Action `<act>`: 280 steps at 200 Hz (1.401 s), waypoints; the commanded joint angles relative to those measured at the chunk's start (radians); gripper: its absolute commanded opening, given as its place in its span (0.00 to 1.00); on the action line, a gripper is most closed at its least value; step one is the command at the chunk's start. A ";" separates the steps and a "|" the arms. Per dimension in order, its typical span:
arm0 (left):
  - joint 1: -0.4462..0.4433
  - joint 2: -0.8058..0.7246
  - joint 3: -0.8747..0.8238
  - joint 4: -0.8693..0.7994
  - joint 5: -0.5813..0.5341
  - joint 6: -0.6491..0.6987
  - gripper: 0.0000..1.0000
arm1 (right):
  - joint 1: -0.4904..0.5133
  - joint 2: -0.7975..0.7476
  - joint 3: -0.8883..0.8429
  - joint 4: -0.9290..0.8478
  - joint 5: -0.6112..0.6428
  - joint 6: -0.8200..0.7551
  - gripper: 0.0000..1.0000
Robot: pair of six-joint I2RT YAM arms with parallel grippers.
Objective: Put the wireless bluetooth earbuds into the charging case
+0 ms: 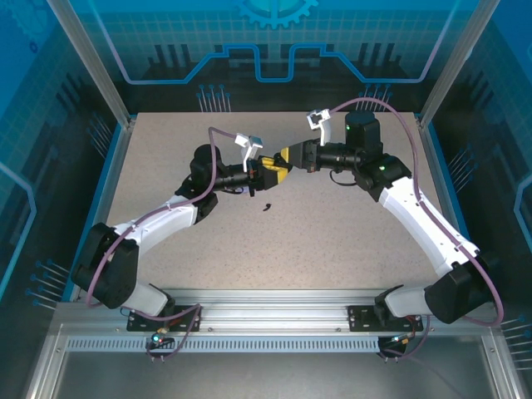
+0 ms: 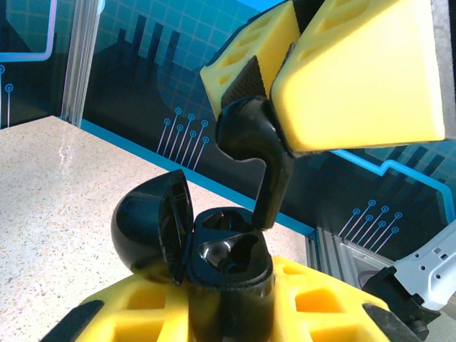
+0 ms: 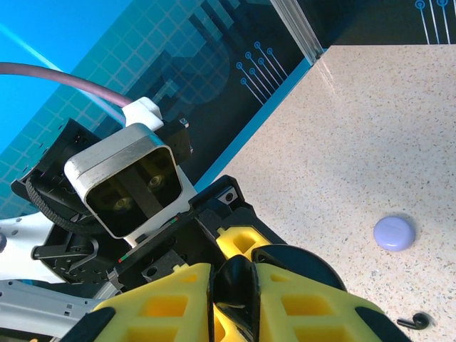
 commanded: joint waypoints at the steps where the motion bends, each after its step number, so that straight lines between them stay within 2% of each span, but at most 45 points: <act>1: 0.001 -0.032 0.031 0.045 0.028 -0.002 0.02 | 0.015 0.000 0.035 -0.013 0.000 -0.019 0.20; 223: -0.006 -0.055 0.038 0.039 0.032 0.002 0.02 | 0.032 0.006 0.049 -0.071 0.043 -0.062 0.20; 280: -0.006 -0.061 0.046 0.022 0.027 0.013 0.02 | 0.034 0.000 0.065 -0.133 0.036 -0.108 0.21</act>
